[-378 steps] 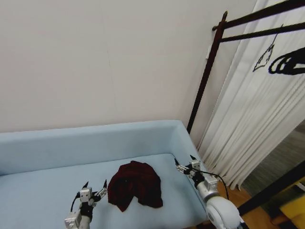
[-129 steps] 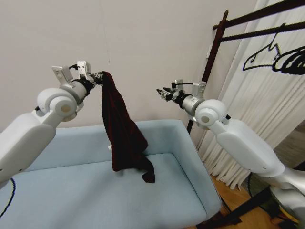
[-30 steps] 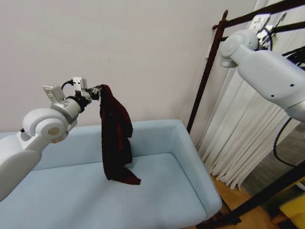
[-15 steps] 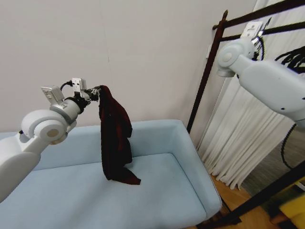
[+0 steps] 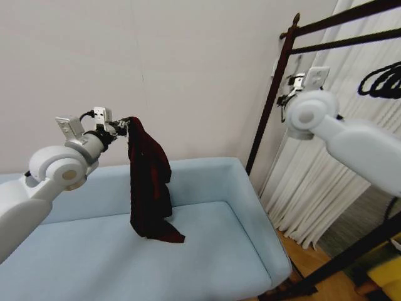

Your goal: Pick up the clothes from the sofa and hang them on the clothes hanger.

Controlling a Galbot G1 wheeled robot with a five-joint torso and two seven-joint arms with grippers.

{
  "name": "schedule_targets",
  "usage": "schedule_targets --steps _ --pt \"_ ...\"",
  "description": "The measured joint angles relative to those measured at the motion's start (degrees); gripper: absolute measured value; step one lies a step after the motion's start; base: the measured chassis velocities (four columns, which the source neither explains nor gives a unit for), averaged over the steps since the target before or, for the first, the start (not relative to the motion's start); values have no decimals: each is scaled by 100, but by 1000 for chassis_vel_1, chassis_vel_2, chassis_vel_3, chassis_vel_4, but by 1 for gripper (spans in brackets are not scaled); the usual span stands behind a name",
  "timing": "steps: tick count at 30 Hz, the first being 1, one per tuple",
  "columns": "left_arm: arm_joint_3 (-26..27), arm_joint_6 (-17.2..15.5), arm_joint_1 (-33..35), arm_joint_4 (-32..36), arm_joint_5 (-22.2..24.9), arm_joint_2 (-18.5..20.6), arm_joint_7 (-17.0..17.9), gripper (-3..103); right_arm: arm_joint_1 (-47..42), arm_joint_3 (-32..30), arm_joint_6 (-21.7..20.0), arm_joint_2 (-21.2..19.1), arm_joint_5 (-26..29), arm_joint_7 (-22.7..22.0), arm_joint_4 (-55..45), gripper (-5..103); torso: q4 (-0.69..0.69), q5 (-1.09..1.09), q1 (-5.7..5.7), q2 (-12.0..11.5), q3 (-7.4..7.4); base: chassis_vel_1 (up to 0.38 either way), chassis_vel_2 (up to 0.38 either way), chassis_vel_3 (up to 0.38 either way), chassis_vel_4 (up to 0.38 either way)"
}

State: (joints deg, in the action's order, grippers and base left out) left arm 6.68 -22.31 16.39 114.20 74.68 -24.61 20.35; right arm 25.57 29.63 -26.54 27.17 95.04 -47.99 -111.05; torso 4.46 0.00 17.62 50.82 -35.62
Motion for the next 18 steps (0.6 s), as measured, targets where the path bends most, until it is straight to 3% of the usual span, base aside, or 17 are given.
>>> schedule_targets --steps 3,4,6,10,18 --pt "-30 -126 14 -53 91 210 -85 0 -826 -712 -61 -348 156 1501 -745 2 2 0 0 0 1 0 0 0 0" --pt "-30 -126 14 -53 91 210 -85 0 -826 -712 -61 -348 156 1501 -745 2 2 0 0 0 1 0 0 0 0" --pt "-56 -211 -45 -80 211 367 -195 0 -1258 -918 -50 -390 161 1999 -1165 2 0 0 0 0 0 0 0 0 0" --pt "-113 -246 -198 -143 390 608 -425 0 -1795 -1049 -21 -187 158 2167 -1794 2 -1 -1 0 0 0 0 0 0 0" --pt "-87 -236 -364 -129 787 1106 -555 0 -2692 -962 131 572 -107 1833 -2921 2 1 0 0 0 0 0 0 0 0"
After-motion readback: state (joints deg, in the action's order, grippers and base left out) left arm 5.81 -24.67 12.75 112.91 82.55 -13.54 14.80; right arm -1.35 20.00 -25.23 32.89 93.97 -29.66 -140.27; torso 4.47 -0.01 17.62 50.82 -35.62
